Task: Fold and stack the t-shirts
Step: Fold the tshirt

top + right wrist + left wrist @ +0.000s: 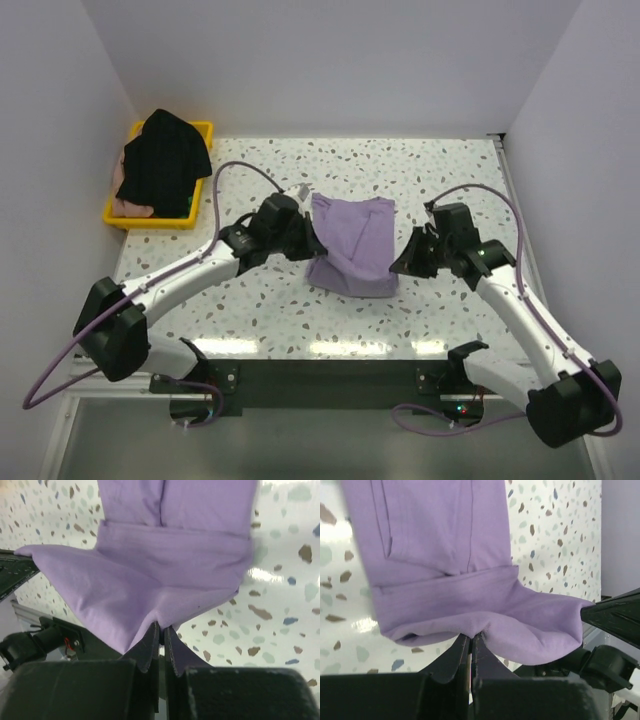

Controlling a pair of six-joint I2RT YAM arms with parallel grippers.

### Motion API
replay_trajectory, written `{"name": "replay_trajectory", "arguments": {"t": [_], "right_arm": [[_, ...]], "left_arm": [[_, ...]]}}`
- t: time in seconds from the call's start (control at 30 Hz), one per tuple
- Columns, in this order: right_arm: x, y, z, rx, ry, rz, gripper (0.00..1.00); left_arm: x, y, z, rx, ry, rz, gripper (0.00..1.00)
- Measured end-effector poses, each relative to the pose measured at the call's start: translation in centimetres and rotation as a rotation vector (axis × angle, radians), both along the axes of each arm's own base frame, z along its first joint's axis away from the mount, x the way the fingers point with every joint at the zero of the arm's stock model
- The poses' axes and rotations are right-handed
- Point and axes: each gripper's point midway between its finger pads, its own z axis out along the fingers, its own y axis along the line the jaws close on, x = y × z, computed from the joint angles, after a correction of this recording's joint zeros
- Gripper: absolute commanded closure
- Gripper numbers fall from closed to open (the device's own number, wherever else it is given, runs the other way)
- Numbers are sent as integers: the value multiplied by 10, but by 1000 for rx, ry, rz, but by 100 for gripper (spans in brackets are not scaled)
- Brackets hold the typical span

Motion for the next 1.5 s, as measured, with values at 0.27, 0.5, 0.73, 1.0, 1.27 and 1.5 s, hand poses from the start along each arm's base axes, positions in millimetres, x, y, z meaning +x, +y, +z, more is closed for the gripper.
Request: {"name": "replay_trajectory", "arguments": {"t": [0.27,0.5,0.73,1.0,1.27,1.5], "right_arm": [[90,-5,28,-8,-62,-60,100],[174,-24,13,-5,-38,-114,100],[252,-18,-34,39,9,-84,94],[308,-15,-84,42,30,-72,35],[305,-26,-64,-27,-29,-113,39],[279,12,-21,-77,-143,-58,51]], "left_arm": [[69,-9,9,-18,6,22,100],[148,-14,-5,-43,31,63,100],[211,7,-41,-61,78,137,100],[270,36,-66,-131,79,201,37],[283,67,-51,-161,30,247,54],[262,35,-26,-128,-39,186,91]]}}
